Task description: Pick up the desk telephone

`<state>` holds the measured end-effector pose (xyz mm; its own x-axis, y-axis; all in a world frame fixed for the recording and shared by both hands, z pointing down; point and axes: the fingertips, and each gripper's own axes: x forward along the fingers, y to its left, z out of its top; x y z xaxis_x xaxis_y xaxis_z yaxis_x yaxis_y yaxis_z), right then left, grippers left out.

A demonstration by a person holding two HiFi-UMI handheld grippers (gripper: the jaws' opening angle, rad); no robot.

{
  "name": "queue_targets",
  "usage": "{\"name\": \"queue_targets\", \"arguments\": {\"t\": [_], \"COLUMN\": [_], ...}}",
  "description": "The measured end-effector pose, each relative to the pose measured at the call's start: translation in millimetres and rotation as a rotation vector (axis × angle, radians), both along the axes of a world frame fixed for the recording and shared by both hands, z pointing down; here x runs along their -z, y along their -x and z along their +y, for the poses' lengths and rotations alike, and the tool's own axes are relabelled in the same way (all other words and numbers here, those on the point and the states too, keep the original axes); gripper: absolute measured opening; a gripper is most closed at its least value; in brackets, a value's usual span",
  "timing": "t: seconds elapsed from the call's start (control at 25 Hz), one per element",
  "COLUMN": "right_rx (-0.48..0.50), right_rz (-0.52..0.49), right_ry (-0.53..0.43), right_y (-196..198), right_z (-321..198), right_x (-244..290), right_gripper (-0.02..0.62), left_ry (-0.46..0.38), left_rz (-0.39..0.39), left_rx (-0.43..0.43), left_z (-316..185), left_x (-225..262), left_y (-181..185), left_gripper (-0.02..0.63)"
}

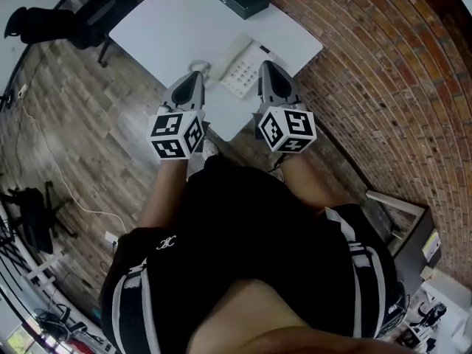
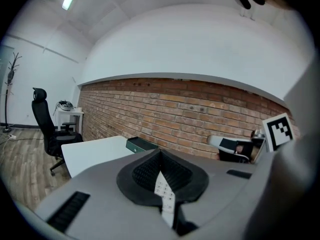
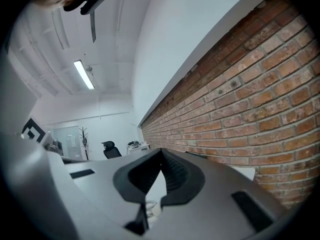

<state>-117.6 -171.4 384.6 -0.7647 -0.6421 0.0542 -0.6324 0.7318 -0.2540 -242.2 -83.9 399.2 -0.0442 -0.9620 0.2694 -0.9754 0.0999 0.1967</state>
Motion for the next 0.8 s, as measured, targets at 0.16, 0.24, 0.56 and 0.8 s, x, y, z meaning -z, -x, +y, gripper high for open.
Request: {"name": "queue_targets", "arguments": {"t": [0.16,0.24,0.56,0.8], "right_rx": [-0.077,-0.124,-0.227,-0.249], "right_rz": [0.031,0.043,0.103,0.14], "right_ry": [0.029,0.044,0.077,0.181], "right_y": [15.0,18.4,18.7,-10.6], "right_z": [-23.7,-34.5,-60.6,-70.9], "right_x": [-11.2,-17.4,-37.8,-80.9], "right_gripper": [-0.002,-0.002,-0.002,-0.002], "left_ry": [0.029,0.044,0.123,0.201], "left_rz": [0.018,0.025,0.059,0.086], "left_rx": [-0.083,-0.131,-0.298,-0.347], "left_z": [-34.8,-51.7,-107.9,-125.1], "left_x": [-6.6,-11.6,-39.3,-71.6], "left_y": [22.9,30.1,32.2,11.1], "left_gripper": [0.002,0.003,0.003,0.002]}}
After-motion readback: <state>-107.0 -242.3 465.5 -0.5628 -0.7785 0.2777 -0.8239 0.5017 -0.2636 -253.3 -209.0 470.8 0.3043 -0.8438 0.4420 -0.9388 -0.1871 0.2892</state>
